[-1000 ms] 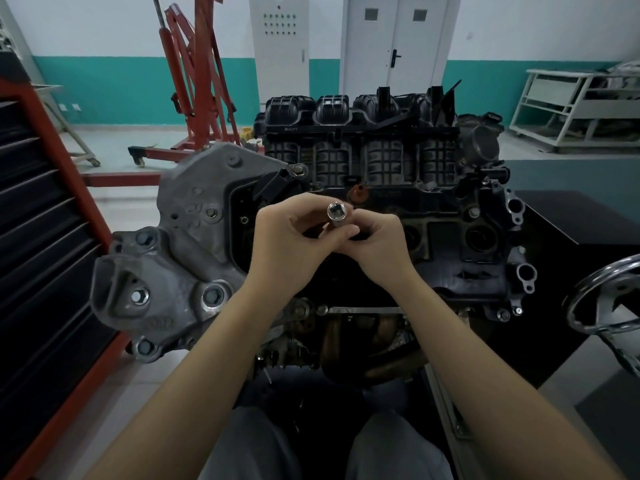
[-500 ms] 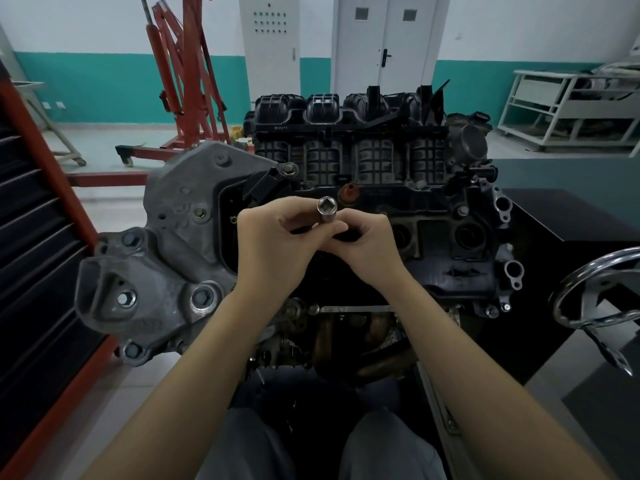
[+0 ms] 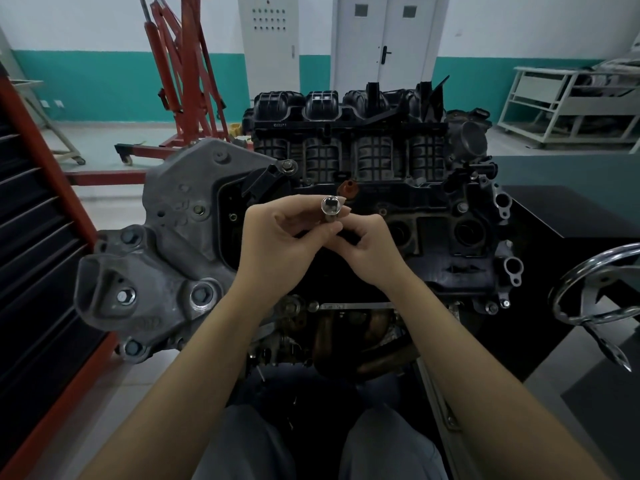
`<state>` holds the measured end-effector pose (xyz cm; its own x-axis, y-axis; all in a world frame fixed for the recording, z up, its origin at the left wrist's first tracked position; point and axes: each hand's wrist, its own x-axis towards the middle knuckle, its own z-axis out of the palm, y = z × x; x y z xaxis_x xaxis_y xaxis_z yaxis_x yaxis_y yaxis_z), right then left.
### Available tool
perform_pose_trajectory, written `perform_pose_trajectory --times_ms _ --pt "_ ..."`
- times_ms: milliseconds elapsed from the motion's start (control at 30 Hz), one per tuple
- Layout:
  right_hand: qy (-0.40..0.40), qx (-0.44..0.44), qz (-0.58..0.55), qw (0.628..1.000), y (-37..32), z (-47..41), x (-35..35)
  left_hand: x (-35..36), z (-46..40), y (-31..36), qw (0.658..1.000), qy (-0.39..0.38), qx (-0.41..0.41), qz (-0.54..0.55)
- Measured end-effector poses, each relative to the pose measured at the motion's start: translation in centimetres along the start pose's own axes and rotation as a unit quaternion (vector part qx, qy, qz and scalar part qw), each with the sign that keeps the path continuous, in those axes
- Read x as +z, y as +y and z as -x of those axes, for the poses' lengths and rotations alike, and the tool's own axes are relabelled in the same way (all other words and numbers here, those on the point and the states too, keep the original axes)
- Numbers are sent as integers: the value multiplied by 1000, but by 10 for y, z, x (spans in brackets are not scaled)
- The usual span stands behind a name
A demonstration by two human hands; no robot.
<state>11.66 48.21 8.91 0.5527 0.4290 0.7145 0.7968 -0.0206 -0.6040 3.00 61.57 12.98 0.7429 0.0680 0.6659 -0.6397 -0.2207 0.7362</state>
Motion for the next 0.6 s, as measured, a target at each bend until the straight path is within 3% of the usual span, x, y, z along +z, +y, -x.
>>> perform_pose_trajectory --times_ms 167,267,400,467,600 --pt "46 28 -19 998 4 1 2 2 -1 0 998 17 18 -59" --pt "29 20 -20 999 2 1 0 4 0 1 998 41 12 -56" --pt "4 -2 -3 1000 1 2 1 1 0 2 1000 -15 -3 26" --pt "26 9 -10 1000 1 2 2 0 -2 1 1000 -26 6 7" --pt "41 16 -8 999 1 0 2 3 -1 -1 996 54 21 -66"
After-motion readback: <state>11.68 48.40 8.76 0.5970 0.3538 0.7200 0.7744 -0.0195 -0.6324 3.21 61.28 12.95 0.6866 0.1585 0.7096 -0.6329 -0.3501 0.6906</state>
